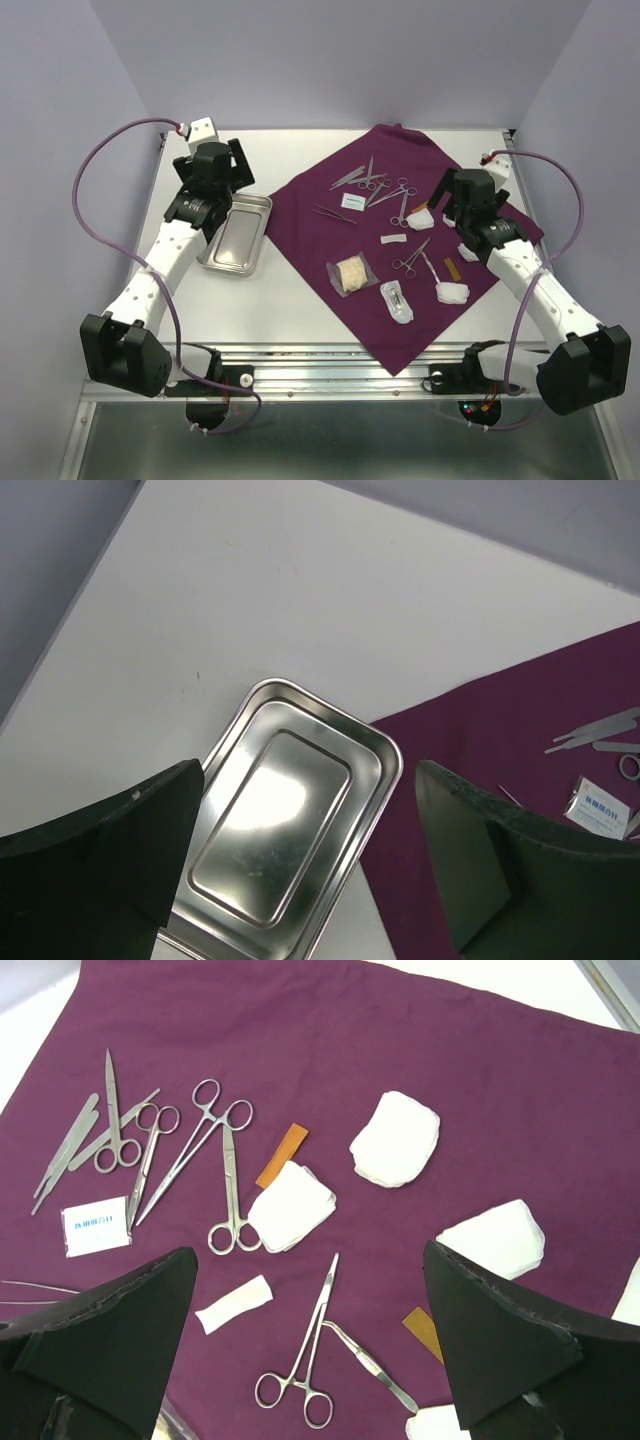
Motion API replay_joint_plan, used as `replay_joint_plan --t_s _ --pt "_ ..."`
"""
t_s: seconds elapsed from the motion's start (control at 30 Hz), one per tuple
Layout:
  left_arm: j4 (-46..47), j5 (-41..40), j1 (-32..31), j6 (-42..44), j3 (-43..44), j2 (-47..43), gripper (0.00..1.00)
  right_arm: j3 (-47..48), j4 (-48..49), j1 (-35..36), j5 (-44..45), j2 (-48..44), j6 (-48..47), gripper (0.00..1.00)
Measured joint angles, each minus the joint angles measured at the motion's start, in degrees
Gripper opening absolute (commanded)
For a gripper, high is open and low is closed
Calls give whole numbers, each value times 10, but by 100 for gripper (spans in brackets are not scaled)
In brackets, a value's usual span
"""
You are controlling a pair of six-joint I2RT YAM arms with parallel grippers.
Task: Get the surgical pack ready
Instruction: Pick up the container from the center of the board.
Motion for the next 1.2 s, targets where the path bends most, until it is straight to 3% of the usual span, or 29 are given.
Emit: replay_joint_plan --t_s 0.9,1.2 --pt "-55 -21 -1 0 -1 106 99 -9 2 0 17 15 25 100" --pt "-91 5 -37 0 -1 196 78 -9 11 0 -46 42 25 100"
